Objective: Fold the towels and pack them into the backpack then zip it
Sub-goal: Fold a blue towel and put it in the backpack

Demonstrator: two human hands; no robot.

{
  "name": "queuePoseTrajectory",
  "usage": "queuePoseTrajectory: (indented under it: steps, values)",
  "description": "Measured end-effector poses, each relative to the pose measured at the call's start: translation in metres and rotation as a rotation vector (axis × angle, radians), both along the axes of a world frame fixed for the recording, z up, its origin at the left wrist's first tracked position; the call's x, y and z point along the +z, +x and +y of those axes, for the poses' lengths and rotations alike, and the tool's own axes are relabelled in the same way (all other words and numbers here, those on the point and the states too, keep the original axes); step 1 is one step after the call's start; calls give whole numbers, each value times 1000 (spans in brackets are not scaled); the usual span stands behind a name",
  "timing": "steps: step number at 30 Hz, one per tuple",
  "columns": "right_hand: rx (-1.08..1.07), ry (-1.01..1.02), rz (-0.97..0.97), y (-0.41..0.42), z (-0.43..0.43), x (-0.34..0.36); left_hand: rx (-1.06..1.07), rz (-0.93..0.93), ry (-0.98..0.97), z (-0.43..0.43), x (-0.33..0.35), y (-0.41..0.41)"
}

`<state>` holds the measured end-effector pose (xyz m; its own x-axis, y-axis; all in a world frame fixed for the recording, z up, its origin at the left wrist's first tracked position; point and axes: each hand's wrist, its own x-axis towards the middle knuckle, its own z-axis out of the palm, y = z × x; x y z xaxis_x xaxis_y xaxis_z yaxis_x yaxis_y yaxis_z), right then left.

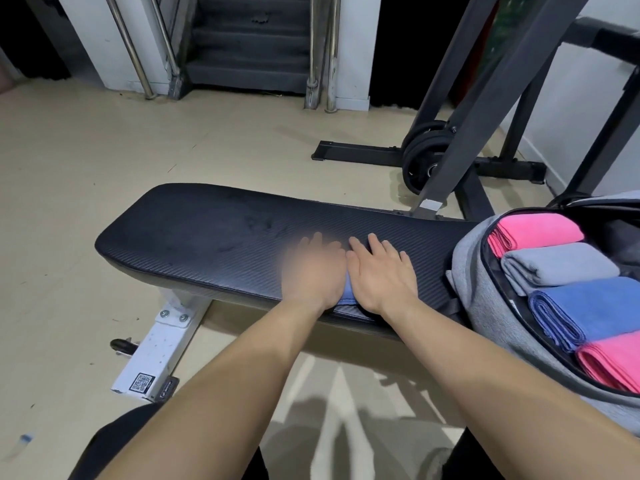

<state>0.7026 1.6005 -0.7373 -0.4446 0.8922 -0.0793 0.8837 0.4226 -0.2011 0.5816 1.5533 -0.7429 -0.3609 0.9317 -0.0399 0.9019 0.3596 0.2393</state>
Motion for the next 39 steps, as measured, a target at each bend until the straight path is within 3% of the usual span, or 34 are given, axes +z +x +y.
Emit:
queuePoseTrajectory:
  steps: [17, 21, 24, 30, 37, 39]
  values:
    - [73, -53, -56, 6, 4, 1, -21, 91, -71, -5, 2, 1]
    - [105, -107, -10, 15, 1, 3, -205, -73, -48, -18, 4, -26]
    - [124, -168, 44, 17, 4, 5, -219, -141, -71, -25, 8, -40]
    - [196, -245, 165, 43, 1, 16, -228, 25, -64, -26, 29, -16]
    - [221, -209, 73, 67, -13, 57, -344, 251, -110, -44, 73, 18]
    - [252, -203, 107, 82, -14, 73, -375, 201, -143, -50, 85, 29]
